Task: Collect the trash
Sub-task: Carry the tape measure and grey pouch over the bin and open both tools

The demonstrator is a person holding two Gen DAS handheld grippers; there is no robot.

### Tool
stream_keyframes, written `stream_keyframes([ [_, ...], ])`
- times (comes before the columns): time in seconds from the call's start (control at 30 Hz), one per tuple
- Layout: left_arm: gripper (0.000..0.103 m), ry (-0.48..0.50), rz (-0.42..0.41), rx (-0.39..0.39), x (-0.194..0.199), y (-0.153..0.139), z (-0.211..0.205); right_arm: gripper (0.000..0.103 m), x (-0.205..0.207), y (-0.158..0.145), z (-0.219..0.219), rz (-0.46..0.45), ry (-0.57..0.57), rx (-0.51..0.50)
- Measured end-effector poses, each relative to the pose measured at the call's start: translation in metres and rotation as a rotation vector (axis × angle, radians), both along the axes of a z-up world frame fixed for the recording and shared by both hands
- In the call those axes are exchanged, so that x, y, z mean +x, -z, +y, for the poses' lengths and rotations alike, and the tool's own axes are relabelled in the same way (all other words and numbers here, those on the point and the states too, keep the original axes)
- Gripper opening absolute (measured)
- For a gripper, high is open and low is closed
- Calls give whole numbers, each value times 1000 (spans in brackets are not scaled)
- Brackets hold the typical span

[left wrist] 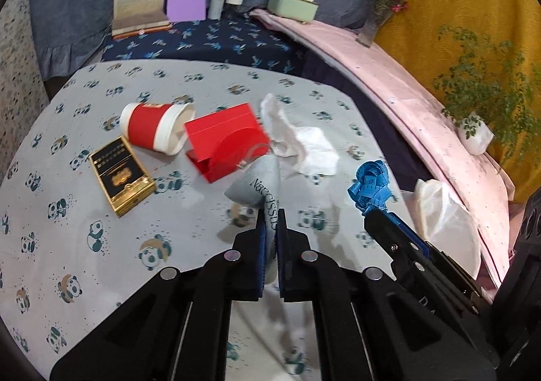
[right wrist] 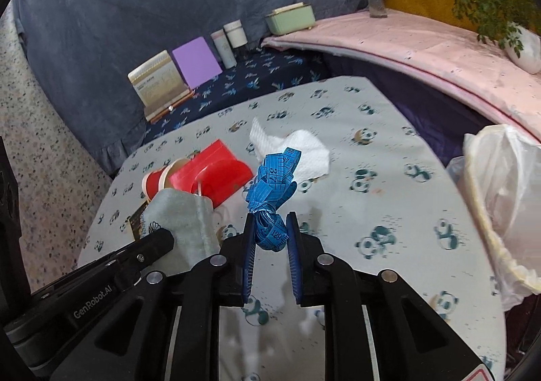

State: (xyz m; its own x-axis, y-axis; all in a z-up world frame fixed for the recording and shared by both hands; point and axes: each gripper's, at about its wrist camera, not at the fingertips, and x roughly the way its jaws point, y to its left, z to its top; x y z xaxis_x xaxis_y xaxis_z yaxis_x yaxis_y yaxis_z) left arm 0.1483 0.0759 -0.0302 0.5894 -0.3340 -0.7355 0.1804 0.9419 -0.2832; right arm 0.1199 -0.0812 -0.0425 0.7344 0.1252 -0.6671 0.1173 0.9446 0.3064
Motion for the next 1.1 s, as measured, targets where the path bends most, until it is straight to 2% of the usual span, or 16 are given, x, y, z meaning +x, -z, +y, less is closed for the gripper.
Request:
stream_keyframes([
  [0.3, 5, 121, -69, 7, -31, -31, -66, 17, -49, -20, -62, -51, 126, 13],
  [0.6, 5, 274, -99, 13, -53, -44, -146, 17, -92, -14, -135, -53, 265, 25],
  [0.8, 5, 370, -112, 6, -59, -45, -194, 17, -112, -5, -177, -48, 355, 37],
  [1.1, 5, 469, -71, -8, -54, -35, -254, 17, -130, 11, -226, -27, 450, 49],
])
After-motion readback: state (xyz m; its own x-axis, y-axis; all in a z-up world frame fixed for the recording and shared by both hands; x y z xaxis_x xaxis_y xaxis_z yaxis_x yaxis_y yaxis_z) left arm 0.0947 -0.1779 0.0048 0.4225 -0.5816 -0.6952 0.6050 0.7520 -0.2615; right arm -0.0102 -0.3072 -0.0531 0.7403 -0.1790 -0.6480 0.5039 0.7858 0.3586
